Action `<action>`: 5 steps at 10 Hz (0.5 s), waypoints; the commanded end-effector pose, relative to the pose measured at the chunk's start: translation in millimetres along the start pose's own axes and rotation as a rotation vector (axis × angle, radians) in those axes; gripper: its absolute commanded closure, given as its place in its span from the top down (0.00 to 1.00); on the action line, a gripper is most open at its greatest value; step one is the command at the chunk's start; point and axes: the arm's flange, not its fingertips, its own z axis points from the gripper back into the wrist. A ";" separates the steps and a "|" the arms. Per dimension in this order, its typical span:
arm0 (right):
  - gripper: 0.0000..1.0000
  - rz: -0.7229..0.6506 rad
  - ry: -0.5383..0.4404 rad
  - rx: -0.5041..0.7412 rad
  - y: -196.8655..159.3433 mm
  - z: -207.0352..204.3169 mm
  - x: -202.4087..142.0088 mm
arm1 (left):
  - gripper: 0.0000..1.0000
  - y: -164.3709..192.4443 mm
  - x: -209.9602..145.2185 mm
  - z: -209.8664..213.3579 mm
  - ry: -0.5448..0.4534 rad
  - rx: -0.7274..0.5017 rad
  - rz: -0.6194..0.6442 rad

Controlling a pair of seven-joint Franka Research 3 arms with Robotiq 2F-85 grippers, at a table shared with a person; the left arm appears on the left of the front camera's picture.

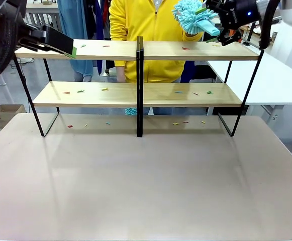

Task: Clean the shelves.
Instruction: Pick up the Duster when the human hands it over.

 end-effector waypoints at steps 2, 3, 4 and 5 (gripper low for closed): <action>1.00 0.028 0.003 0.046 -2.9 5.6 -0.3 | 1.00 0.4 -1.5 0.8 -0.002 0.003 0.001; 0.42 0.036 0.003 0.049 -3.1 5.4 -1.0 | 1.00 0.4 -1.5 0.8 -0.002 0.003 0.001; 0.42 0.034 0.003 0.045 -3.1 4.8 -1.4 | 1.00 0.4 -1.5 0.8 -0.002 0.003 0.001; 0.00 0.033 0.001 0.046 -3.3 5.0 -1.6 | 1.00 0.4 -1.5 0.8 -0.002 0.003 0.001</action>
